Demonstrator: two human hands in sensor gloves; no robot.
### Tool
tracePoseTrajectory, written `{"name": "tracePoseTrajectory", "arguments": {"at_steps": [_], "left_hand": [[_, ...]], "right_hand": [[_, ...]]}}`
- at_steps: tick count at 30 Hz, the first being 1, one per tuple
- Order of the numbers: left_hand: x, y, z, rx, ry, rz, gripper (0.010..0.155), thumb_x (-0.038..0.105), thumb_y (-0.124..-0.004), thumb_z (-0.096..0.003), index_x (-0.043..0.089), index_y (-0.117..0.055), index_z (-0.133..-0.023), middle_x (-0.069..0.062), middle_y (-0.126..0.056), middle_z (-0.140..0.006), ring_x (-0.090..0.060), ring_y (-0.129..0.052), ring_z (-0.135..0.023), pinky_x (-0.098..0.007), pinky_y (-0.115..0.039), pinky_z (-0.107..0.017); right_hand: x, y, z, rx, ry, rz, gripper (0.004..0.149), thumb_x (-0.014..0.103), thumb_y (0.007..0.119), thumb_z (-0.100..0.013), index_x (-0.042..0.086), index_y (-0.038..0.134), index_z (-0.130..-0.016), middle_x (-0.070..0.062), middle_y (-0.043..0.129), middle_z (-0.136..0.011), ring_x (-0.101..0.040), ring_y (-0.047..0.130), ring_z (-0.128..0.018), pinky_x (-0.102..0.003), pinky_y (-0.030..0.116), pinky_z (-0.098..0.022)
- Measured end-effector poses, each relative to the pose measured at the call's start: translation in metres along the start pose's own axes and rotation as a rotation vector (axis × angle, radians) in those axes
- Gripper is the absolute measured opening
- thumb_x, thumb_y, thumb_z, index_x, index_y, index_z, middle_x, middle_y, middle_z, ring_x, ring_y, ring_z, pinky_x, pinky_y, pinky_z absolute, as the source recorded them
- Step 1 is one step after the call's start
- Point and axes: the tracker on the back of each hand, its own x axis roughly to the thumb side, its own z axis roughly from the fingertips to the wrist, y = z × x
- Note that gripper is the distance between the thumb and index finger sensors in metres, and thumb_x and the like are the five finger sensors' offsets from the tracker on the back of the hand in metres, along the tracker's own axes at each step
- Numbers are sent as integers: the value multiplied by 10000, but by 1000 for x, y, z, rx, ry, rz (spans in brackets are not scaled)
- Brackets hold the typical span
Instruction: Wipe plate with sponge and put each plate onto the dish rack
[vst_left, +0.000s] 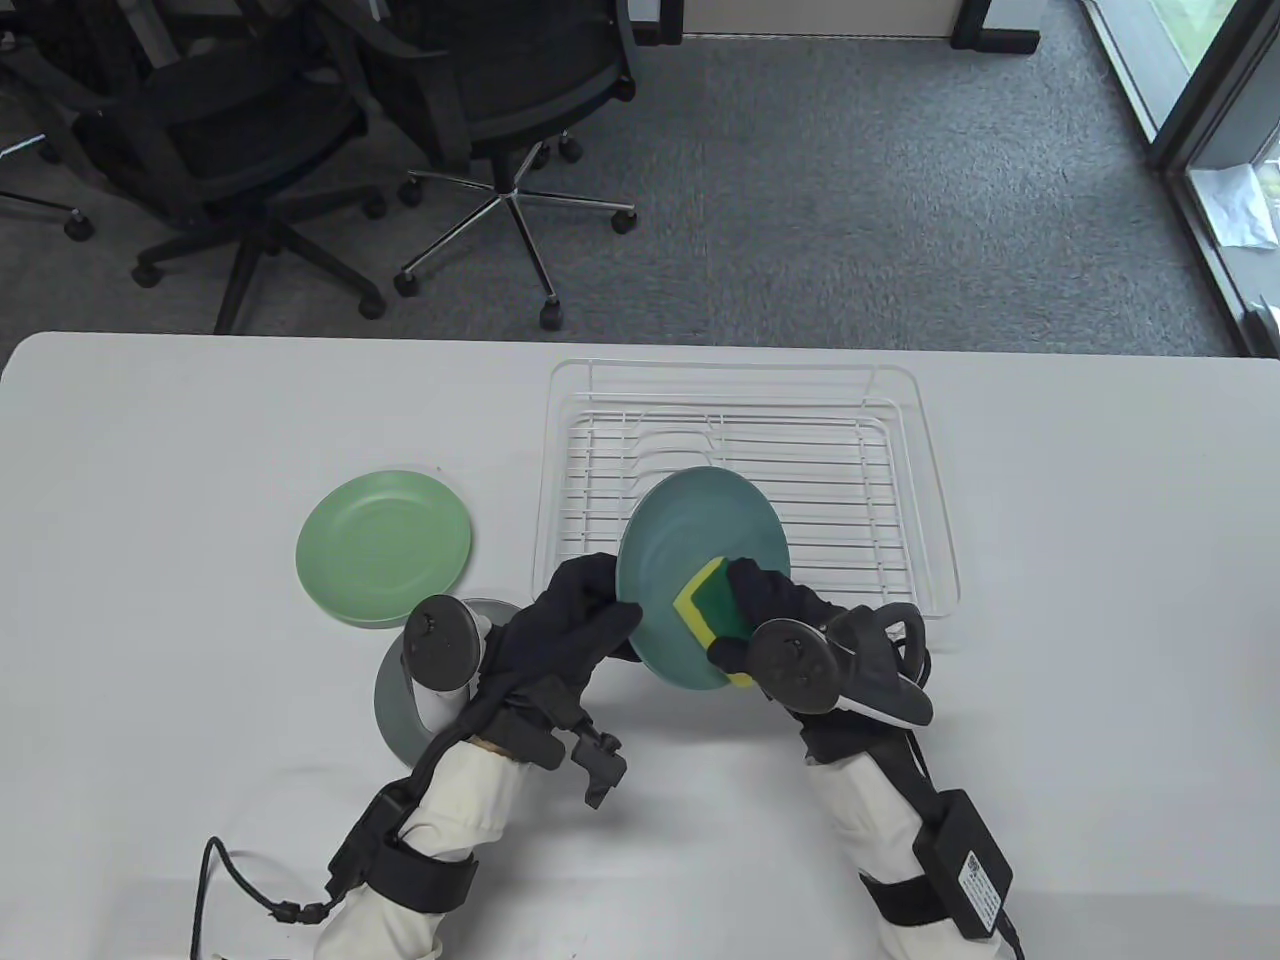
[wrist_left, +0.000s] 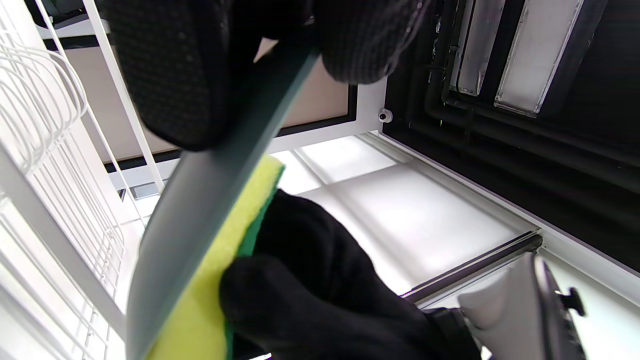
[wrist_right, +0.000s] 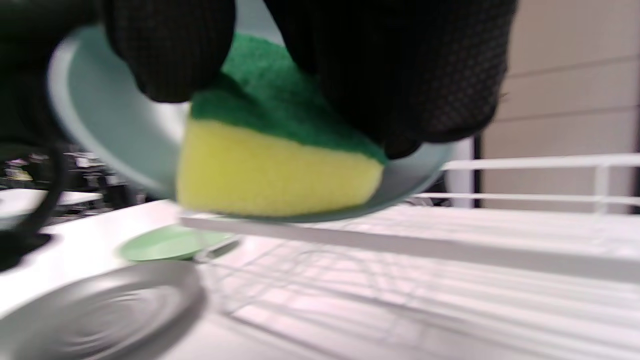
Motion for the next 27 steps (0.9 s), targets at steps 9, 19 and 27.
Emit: {"name": "tracePoseTrajectory", "arguments": {"at_steps": [9,19,27], "left_hand": [[3,-11,-1,-109,-17,4,580,281,-789,-543,-45,-613,-988,-349,-788,-942,-456,-993,-725,-323,-976,-423],[8,-19,-2,-166,-44,-21,582,285,-808,-536,-38,-627,-985,-344,-797,-940,-458,-998,-721,-325,-978,-421],[1,-4,-2,-57,-3,33,587,286,-799,-543,-47,-613,-989,-345,-795,-939,-451,-998,-725,-321,-976,-423]], "right_hand": [[12,-4,3,-170,-23,-60,811,412,765,-523,-9,431,-1131,-256,722,-1019,-402,867,-781,-460,823,-523],[-16,1,5,-326,176,57,829,408,757,-531,-47,407,-1129,-282,740,-990,-422,879,-759,-467,827,-514],[-29,-3,10,-343,252,99,823,411,755,-533,-55,422,-1125,-288,756,-974,-420,888,-743,-468,829,-510]]}}
